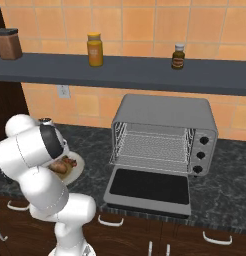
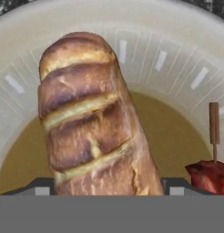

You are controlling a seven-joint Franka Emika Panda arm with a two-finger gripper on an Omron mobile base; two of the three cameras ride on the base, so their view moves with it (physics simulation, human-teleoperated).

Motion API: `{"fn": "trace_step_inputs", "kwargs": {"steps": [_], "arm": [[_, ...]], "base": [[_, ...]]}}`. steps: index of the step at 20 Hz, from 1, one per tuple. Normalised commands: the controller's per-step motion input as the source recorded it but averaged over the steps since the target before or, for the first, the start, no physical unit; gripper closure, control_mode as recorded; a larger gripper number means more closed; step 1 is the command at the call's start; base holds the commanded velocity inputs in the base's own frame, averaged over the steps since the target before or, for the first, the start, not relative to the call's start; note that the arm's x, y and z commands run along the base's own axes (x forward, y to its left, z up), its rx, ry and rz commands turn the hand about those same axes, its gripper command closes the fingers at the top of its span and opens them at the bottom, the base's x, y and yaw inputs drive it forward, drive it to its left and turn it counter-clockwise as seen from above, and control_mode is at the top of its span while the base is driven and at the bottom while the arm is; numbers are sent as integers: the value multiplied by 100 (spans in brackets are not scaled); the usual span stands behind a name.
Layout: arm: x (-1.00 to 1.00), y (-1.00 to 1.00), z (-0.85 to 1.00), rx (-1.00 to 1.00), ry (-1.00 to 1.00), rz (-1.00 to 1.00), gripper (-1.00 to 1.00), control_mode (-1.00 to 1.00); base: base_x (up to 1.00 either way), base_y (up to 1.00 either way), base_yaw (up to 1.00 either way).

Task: Pick up the kebab skewer and baguette bread, and place them inside the toaster oven. Close the toaster oven door and start by setting the timer.

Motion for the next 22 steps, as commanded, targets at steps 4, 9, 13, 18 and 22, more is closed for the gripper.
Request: {"fn": "trace_step_inputs", "kwargs": {"steps": [4, 9, 13, 18, 22], "arm": [[-25, -29, 70, 0, -1, 15, 100, -100], [-75, -43, 87, 0, 5, 16, 100, -100], [-83, -39, 73, 0, 4, 5, 100, -100], [-74, -38, 51, -2, -31, 8, 100, -100], [-24, -30, 43, 0, -31, 4, 100, -100]], "base": [[0, 0, 0], [0, 0, 0], [0, 0, 0], [0, 0, 0], [0, 0, 0]]}}
